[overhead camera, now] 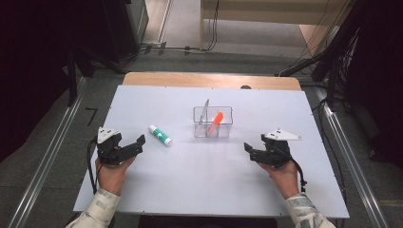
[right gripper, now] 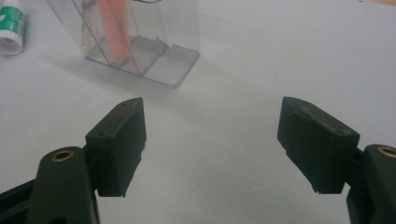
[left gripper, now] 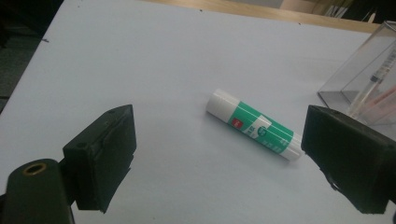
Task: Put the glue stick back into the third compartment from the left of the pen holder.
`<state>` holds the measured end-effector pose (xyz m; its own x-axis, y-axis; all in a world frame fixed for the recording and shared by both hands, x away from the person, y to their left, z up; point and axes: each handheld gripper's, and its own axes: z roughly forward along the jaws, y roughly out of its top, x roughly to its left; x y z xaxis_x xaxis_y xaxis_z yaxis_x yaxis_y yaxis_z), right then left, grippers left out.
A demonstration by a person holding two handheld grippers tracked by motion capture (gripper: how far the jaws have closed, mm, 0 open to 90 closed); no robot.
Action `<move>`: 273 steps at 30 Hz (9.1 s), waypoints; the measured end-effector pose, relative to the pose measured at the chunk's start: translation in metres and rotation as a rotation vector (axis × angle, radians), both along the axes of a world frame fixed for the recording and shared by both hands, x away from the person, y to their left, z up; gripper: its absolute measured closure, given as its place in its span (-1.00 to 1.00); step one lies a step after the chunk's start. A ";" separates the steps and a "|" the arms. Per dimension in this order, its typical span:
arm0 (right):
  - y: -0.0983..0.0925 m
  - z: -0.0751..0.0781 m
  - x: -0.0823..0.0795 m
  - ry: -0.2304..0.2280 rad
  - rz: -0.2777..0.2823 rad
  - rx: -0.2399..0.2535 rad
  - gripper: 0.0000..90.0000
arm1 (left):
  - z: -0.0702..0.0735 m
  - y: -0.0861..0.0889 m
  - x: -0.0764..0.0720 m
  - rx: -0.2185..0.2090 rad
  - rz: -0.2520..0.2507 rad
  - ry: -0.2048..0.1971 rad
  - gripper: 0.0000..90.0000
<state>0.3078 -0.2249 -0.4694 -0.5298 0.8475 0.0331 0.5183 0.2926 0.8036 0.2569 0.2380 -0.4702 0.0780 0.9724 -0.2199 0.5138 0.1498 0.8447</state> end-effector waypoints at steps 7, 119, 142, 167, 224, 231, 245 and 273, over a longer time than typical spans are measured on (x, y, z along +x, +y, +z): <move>0.030 -0.002 0.005 0.001 0.064 -0.016 -0.50 | -0.001 -0.003 0.003 0.009 -0.006 0.002 -0.76; 0.280 -0.046 0.058 0.016 0.342 -0.110 -0.24 | -0.005 0.006 0.005 0.006 0.005 0.008 -0.81; 0.298 -0.046 0.070 -0.001 0.378 -0.150 0.06 | -0.004 0.007 0.005 0.006 -0.003 0.007 -0.81; 0.306 -0.045 0.071 0.021 0.406 -0.142 0.40 | -0.005 0.006 0.005 0.004 -0.011 0.010 -0.81; 0.197 0.002 0.016 0.006 0.454 0.010 0.40 | -0.006 0.006 0.006 0.001 -0.001 0.025 -0.81; 0.174 0.003 0.013 0.001 0.427 0.007 0.40 | -0.006 0.005 0.006 0.002 0.000 0.025 -0.81; 0.133 0.019 0.011 -0.045 0.355 0.039 0.40 | -0.007 0.004 0.007 0.004 -0.001 0.031 -0.81; 0.079 0.045 0.028 -0.122 0.191 0.087 0.40 | -0.007 0.003 0.007 0.005 -0.003 0.034 -0.81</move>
